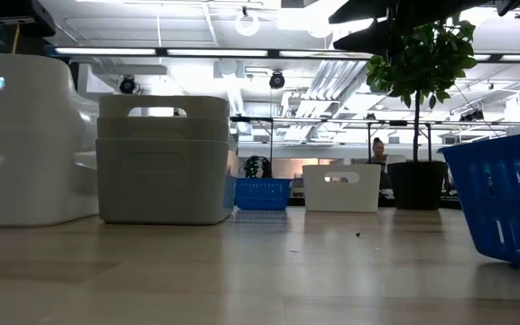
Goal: Stack baskets by color
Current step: Stack the bottom white bin on top of the middle white bin
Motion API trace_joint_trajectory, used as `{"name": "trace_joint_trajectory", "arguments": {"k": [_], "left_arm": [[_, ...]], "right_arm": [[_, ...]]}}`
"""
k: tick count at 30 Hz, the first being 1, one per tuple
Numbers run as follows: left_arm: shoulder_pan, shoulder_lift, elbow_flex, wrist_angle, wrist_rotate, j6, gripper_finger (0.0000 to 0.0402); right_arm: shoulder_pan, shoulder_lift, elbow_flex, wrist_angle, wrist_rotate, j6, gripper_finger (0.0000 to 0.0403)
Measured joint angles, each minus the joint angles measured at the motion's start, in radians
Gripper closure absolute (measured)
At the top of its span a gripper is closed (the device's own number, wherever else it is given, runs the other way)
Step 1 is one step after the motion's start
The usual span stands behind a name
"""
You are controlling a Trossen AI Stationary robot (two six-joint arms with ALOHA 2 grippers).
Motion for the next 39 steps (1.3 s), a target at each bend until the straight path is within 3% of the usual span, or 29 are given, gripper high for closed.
{"name": "trace_joint_trajectory", "arguments": {"k": [9, 13, 27, 39], "left_arm": [[0.012, -0.016, 0.0, 0.007, 0.036, -0.015, 0.0401], [0.053, -0.031, 0.0, 0.044, 0.111, -0.014, 0.0401], [0.198, -0.034, -0.032, 0.091, 0.181, 0.064, 0.0401], [0.2, -0.037, -0.049, 0.086, 0.155, 0.097, 0.0401]], "right_arm": [[-0.001, 0.0, 0.0, 0.0, 0.001, 0.0, 0.016], [-0.001, 0.0, 0.0, 0.0, 0.003, 0.0, 0.016], [-0.001, 0.0, 0.0, 0.0, 0.043, 0.011, 0.016], [-0.001, 0.0, 0.0, 0.0, 0.056, 0.009, 0.016]]}}
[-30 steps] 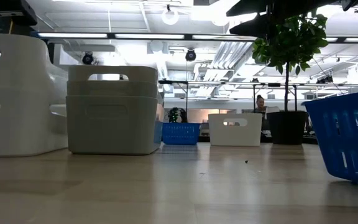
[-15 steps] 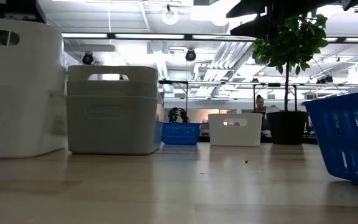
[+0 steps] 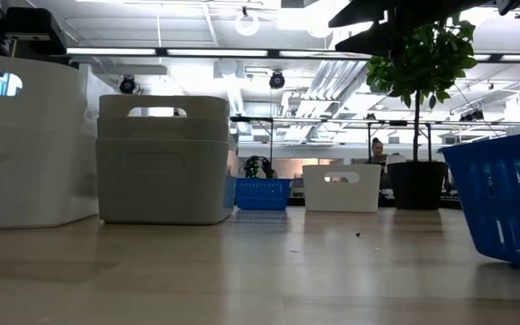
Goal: Stack baskets by color
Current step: Stack the bottom white bin on top of the middle white bin, then stack the top white bin on top of the bottom white bins
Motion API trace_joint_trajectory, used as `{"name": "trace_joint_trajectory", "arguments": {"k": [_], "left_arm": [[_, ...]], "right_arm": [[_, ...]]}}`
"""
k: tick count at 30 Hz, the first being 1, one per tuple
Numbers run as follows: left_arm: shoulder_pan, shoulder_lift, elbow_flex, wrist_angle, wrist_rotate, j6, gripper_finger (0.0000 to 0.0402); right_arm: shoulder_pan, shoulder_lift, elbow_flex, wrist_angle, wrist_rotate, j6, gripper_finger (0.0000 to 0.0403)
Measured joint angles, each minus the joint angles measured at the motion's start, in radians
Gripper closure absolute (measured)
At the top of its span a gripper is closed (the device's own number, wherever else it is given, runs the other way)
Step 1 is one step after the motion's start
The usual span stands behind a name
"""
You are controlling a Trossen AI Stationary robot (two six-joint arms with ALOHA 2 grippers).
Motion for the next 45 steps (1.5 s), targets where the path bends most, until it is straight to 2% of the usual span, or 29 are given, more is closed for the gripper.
{"name": "trace_joint_trajectory", "arguments": {"k": [12, 31, 35, 40, 45], "left_arm": [[0.0, 0.0, 0.0, 0.003, 0.001, -0.034, 0.0394], [0.0, -0.001, 0.002, 0.058, -0.029, -0.168, 0.0224], [0.0, -0.001, 0.005, 0.049, -0.029, -0.208, 0.0205], [0.0, 0.0, 0.068, 0.032, -0.036, -0.291, 0.02], [0.002, -0.004, 0.182, 0.047, -0.16, -0.376, 0.0201]], "right_arm": [[0.0, 0.0, 0.0, -0.009, 0.002, -0.009, 0.016], [0.0, 0.0, 0.0, -0.011, -0.008, 0.012, 0.016], [0.0, 0.0, 0.0, -0.015, -0.014, 0.013, 0.016], [0.0, 0.0, 0.0, -0.015, -0.013, 0.009, 0.016], [0.0, 0.0, 0.0, -0.015, 0.006, -0.023, 0.016]]}}
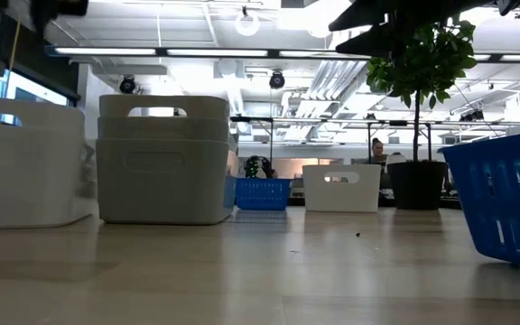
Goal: Stack baskets by color
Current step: Stack the top white bin on top of the bottom white bins
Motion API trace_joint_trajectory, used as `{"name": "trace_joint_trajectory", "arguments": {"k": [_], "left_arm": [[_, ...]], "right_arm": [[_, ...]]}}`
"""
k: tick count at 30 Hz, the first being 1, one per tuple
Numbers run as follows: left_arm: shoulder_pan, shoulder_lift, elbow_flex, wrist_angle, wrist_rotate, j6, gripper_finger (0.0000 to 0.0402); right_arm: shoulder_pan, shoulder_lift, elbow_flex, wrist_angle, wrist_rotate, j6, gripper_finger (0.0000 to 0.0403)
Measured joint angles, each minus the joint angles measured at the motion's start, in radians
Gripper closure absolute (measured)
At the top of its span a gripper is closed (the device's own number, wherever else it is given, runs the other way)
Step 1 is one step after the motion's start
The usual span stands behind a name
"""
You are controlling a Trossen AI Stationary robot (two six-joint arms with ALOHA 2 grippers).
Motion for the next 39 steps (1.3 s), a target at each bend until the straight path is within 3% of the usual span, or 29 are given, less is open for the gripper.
{"name": "trace_joint_trajectory", "arguments": {"k": [4, 9, 17, 21, 32, 39], "left_arm": [[0.032, -0.031, 0.05, 0.154, -0.109, -0.141, 0.0202], [0.11, -0.113, 0.006, 0.481, -0.2, -0.343, 0.0202], [0.223, -0.278, -0.324, 1.149, -0.277, -0.513, 0.0202], [0.254, -0.303, -0.452, 1.384, -0.289, -0.53, 0.0202], [0.264, -0.285, -0.487, 1.432, -0.312, -0.528, 0.0202], [0.264, -0.285, -0.487, 1.442, -0.311, -0.514, 0.0202]], "right_arm": [[0.0, 0.0, 0.0, 0.0, 0.015, 0.005, 0.016], [0.0, 0.0, 0.0, 0.0, 0.015, 0.002, 0.016], [0.0, 0.0, 0.0, 0.001, -0.014, -0.03, 0.016], [0.0, 0.0, 0.0, 0.002, -0.039, -0.047, 0.016], [0.0, -0.002, 0.0, 0.011, -0.106, -0.1, 0.016], [0.0, -0.002, 0.0, 0.12, -0.114, -0.094, 0.016]]}}
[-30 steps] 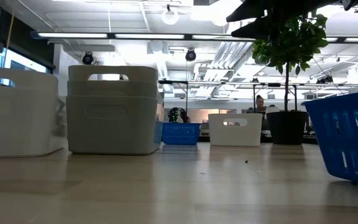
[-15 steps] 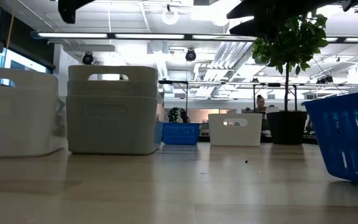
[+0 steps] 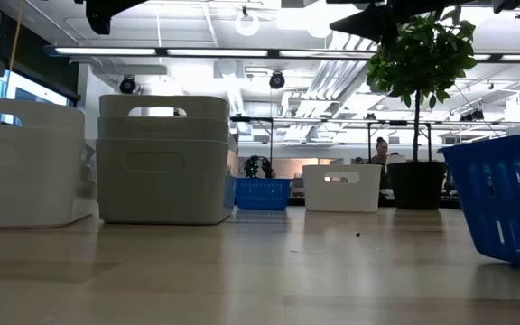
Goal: Stack baskets by color
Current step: Stack the top white bin on top of the bottom white bins
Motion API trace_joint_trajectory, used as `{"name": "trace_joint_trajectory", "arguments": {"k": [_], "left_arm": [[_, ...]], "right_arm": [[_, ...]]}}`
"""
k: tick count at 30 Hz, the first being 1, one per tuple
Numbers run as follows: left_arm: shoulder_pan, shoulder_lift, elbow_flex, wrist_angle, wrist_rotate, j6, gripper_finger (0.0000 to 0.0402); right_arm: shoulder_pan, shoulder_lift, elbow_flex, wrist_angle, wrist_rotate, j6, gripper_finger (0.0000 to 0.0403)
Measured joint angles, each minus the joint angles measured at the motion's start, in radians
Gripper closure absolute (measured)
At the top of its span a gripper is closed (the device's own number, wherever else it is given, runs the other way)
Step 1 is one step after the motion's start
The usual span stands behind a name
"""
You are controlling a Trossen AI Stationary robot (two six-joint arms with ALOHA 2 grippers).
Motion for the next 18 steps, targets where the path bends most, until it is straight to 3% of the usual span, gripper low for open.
{"name": "trace_joint_trajectory", "arguments": {"k": [8, 18], "left_arm": [[0.0, 0.0, 0.0, 0.029, 0.0, -0.029, 0.0202], [0.0, 0.0, 0.0, 0.028, 0.0, -0.079, 0.0202]], "right_arm": [[0.0, 0.0, 0.0, 0.015, 0.043, 0.002, 0.016], [0.0, 0.0, 0.008, -0.135, 0.041, 0.042, 0.016]]}}
